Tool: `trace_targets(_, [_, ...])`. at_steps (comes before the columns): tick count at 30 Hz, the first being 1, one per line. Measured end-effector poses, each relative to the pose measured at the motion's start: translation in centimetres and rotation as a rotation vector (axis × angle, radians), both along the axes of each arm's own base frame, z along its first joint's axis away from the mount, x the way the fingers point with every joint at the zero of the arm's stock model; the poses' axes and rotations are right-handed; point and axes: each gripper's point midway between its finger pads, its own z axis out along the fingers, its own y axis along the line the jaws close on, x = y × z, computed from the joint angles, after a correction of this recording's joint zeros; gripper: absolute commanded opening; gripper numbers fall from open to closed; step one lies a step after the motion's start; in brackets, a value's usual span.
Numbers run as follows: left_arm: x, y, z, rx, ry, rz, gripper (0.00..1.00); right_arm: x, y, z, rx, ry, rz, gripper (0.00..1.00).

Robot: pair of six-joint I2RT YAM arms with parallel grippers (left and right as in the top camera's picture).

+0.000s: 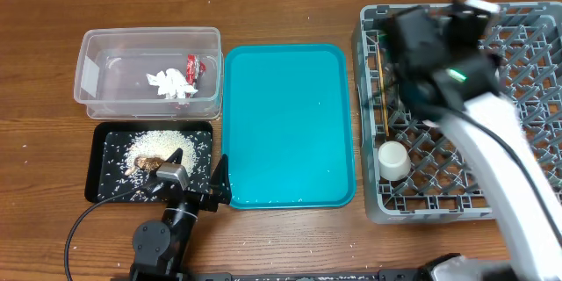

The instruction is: Sort waste into correct bins and load items into the dishwasher

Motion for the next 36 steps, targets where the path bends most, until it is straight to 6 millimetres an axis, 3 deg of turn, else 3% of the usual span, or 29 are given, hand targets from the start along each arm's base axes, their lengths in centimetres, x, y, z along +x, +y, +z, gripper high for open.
trace_targets(1, [0.0, 0.0, 0.0, 0.000, 0.000, 0.000, 1.00, -0.4, 0.3, 0.5, 0.035, -0.015, 0.021, 0.70])
trace_targets(2, [0.0, 0.0, 0.0, 0.000, 0.000, 0.000, 1.00, -1.7, 1.2, 2.2, 0.141, -0.056, 0.098, 0.76])
trace_targets(6, [0.0, 0.0, 0.0, 0.000, 0.000, 0.000, 1.00, -5.8, 4.9, 5.6, 0.395, -0.120, 0.394, 1.00])
trace_targets(9, [0.0, 0.0, 0.0, 0.000, 0.000, 0.000, 1.00, -9.5, 7.2, 7.5, 0.512, -0.146, 0.604, 1.00])
trace_targets(13, [0.0, 0.0, 0.0, 0.000, 0.000, 0.000, 1.00, -13.6, 8.7, 9.4, 0.599, -0.194, 0.778, 1.00])
trace_targets(16, [0.0, 0.0, 0.0, 0.000, 0.000, 0.000, 1.00, -15.1, 9.2, 10.1, 0.629, -0.215, 0.836, 1.00])
trace_targets(18, [0.0, 0.0, 0.0, 0.000, 0.000, 0.000, 1.00, -15.9, 9.4, 10.1, 0.641, -0.211, 0.860, 1.00])
trace_targets(24, [0.0, 0.0, 0.0, 0.000, 0.000, 0.000, 1.00, -17.9, 8.9, 6.7, 0.651, -0.044, 0.829, 1.00])
trace_targets(27, [0.0, 0.0, 0.0, 0.000, 0.000, 0.000, 1.00, -17.9, 8.3, 6.4, 0.624, -0.035, 0.803, 1.00])
trace_targets(36, [0.0, 0.0, 0.0, 0.000, 0.000, 0.000, 1.00, -13.7, 8.2, 8.9, 0.527, -0.298, 0.815, 1.00])
